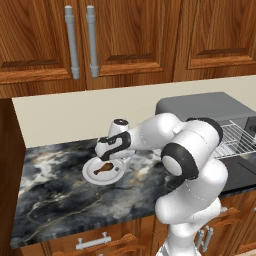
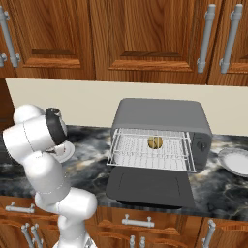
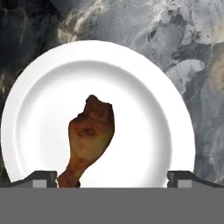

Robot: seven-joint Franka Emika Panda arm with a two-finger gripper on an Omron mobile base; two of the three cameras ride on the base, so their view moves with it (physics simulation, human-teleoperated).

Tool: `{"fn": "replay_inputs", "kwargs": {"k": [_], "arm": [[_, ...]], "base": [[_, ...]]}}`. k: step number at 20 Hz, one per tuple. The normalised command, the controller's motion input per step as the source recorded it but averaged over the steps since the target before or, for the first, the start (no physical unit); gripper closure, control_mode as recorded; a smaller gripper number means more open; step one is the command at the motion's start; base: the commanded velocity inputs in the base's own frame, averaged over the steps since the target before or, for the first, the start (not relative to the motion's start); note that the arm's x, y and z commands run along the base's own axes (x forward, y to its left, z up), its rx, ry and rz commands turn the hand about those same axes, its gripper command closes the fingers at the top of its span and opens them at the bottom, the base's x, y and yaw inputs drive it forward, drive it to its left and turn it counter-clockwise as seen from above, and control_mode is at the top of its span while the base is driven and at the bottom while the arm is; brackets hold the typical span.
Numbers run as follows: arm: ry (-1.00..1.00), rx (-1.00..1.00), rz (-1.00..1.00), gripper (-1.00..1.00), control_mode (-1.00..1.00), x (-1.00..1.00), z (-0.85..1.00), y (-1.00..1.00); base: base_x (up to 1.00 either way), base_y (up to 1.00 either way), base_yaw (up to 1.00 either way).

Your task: Open the toaster oven door. Place the bread on the bottom rack in the toaster oven and place the chicken drumstick on the top rack.

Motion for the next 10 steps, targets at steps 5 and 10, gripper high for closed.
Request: {"fn": "replay_inputs", "kwargs": {"k": [5, 10], "arm": [[0.00, 0.00, 0.00, -1.00, -1.00, 0.26, -0.22, 0.00], [0.00, 0.00, 0.00, -1.00, -1.00, 0.19, -0.24, 0.00]], "base": [[0.00, 0.00, 0.00], [0.00, 0.00, 0.00]]}}
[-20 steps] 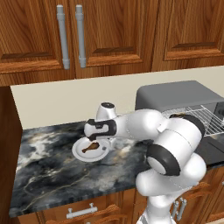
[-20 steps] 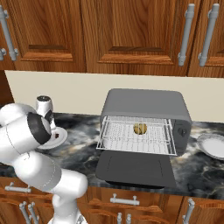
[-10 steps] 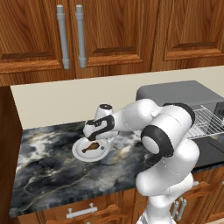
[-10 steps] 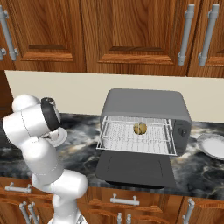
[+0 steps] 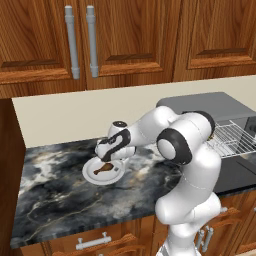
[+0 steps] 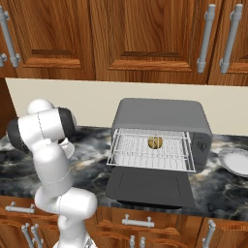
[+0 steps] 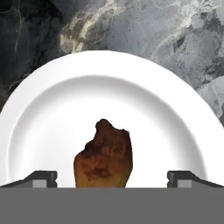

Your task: Open the toaster oven door. Place the bread on the bottom rack in the toaster oven and place the chicken drumstick on the top rack.

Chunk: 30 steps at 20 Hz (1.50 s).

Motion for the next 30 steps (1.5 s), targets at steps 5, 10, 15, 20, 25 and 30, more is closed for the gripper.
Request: {"fn": "replay_inputs", "kwargs": {"k": [5, 10, 15, 20, 25, 30], "arm": [[0.00, 0.00, 0.00, -1.00, -1.00, 0.05, -0.12, 0.00], [0.00, 0.00, 0.00, -1.00, -1.00, 0.01, -0.10, 0.00], [0.01, 0.00, 0.00, -1.00, -1.00, 0.01, -0.16, 0.00], [0.00, 0.00, 0.00, -1.00, -1.00, 0.03, -0.10, 0.00], [0.00, 0.00, 0.00, 1.00, -1.00, 0.00, -0.04, 0.05], [0.00, 0.00, 0.00, 1.00, -1.00, -0.06, 0.00, 0.00]], "base": [[0.00, 0.00, 0.00], [0.00, 0.00, 0.00], [0.00, 0.00, 0.00], [0.00, 0.00, 0.00], [0.00, 0.00, 0.00], [0.00, 0.00, 0.00]]}}
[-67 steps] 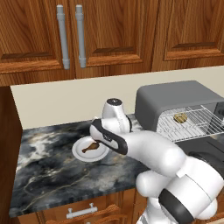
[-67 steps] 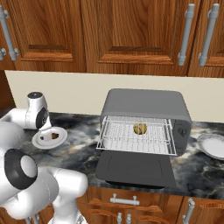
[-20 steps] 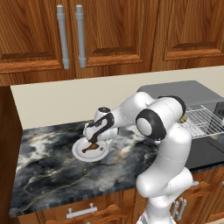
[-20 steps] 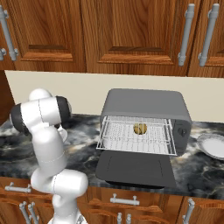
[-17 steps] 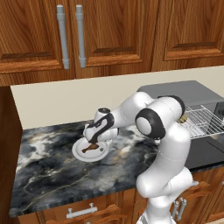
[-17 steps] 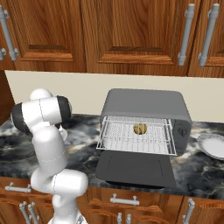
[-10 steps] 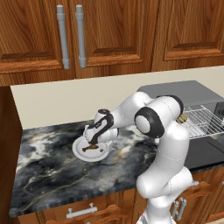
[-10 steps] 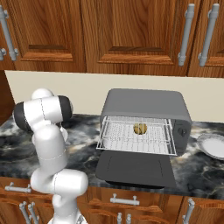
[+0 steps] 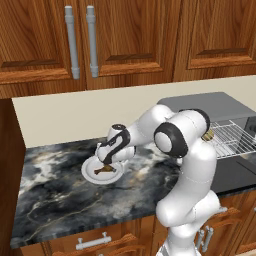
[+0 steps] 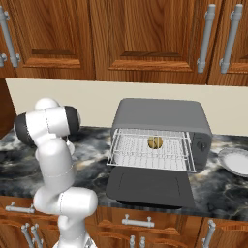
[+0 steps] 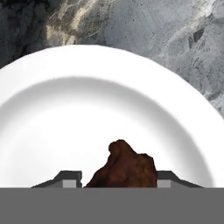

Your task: Open the toaster oven door. Place the bread on the bottom rack in the toaster oven and place the chicken drumstick on the top rack.

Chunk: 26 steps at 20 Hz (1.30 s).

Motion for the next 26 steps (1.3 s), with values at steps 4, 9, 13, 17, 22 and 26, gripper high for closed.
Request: {"fn": "replay_inputs", "kwargs": {"k": [4, 9, 13, 17, 22, 26], "arm": [[0.00, 0.00, 0.00, 1.00, -1.00, -0.21, 0.05, 0.00], [0.00, 0.00, 0.00, 1.00, -1.00, -0.30, 0.28, -0.05], [-0.02, 0.00, 0.00, 1.00, -1.00, -0.39, 0.40, -0.16], [-0.03, 0.00, 0.00, 1.00, -1.00, -0.43, 0.41, -0.21], [-0.09, 0.00, 0.00, 1.00, -1.00, -0.48, 0.38, -0.22], [-0.12, 0.00, 0.04, 1.00, -1.00, -0.50, 0.36, -0.22]], "base": [[0.00, 0.00, 0.00], [0.00, 0.00, 0.00], [0.00, 0.00, 0.00], [0.00, 0.00, 0.00], [0.00, 0.00, 0.00], [0.00, 0.00, 0.00]]}}
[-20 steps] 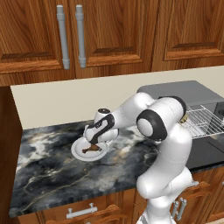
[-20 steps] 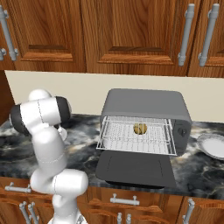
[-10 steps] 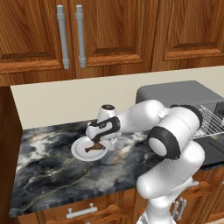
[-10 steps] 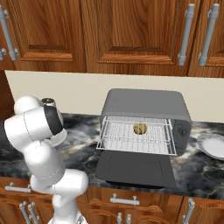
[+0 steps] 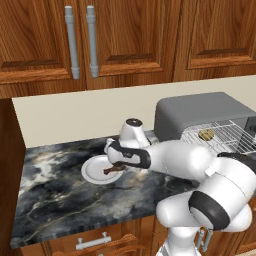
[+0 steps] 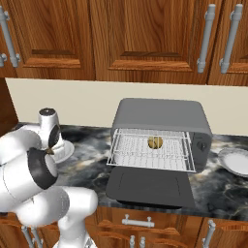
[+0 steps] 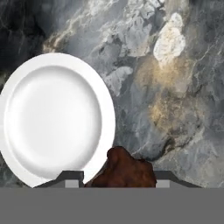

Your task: Open the toaster oven door. Place the bread on the bottom rack in the toaster oven and place the chicken drumstick on the top rack.

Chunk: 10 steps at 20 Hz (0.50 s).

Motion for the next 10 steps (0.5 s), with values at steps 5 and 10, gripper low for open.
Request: {"fn": "replay_inputs", "kwargs": {"k": [5, 10], "arm": [[-0.04, 0.00, 0.03, 1.00, -1.00, -0.41, 0.36, -0.21], [0.00, 0.00, 0.04, 1.00, -1.00, -0.35, 0.40, -0.22]], "base": [[0.00, 0.00, 0.00], [0.00, 0.00, 0.00]]}}
